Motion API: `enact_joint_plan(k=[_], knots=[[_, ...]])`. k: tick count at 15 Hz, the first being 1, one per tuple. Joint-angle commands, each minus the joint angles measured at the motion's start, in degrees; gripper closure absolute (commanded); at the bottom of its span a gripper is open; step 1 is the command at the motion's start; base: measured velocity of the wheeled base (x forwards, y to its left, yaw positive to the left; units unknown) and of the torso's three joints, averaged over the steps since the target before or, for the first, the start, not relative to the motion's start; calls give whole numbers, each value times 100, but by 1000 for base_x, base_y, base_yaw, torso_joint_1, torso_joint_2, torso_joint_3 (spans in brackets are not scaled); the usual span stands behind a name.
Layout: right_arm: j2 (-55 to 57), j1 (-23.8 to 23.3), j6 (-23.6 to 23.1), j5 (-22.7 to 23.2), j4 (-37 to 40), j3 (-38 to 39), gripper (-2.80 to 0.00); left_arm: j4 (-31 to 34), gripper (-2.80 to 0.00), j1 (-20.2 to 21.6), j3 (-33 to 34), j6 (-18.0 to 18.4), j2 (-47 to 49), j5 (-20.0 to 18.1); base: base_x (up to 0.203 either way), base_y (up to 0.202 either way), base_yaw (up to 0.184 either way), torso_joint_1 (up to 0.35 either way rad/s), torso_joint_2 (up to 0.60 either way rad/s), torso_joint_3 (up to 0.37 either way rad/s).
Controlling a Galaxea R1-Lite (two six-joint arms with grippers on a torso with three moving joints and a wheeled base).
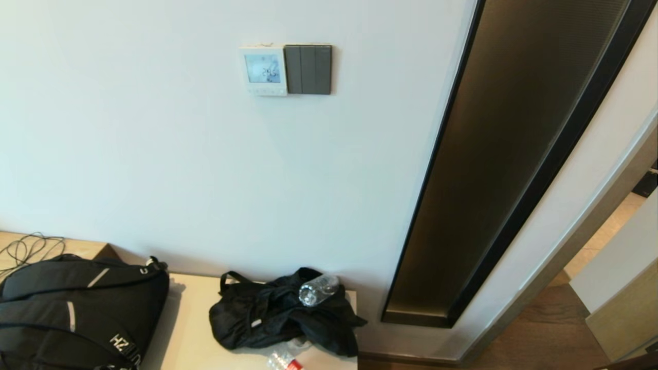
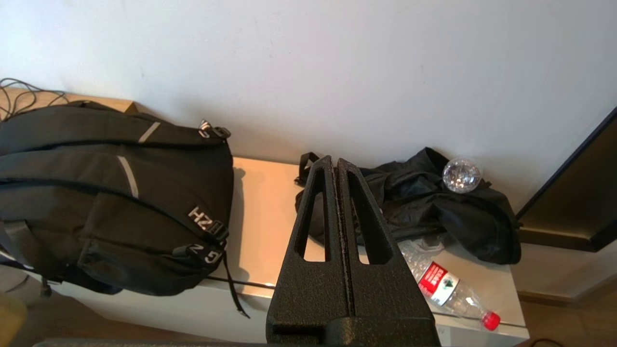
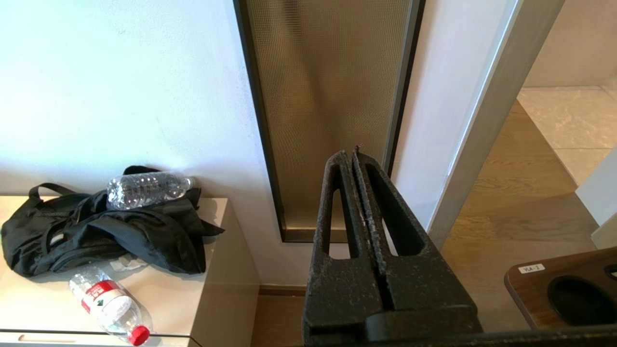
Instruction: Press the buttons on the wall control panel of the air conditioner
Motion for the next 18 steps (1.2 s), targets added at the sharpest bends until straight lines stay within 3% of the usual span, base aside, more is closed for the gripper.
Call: enact_joint_plan(k=[1,18], knots=[[-1,0,-4,4,-4,0,0,2,0,2,1,-3,7,2,0,0,0,0,0,0],[-1,0,-4,4,-4,0,0,2,0,2,1,-3,7,2,0,0,0,0,0,0]])
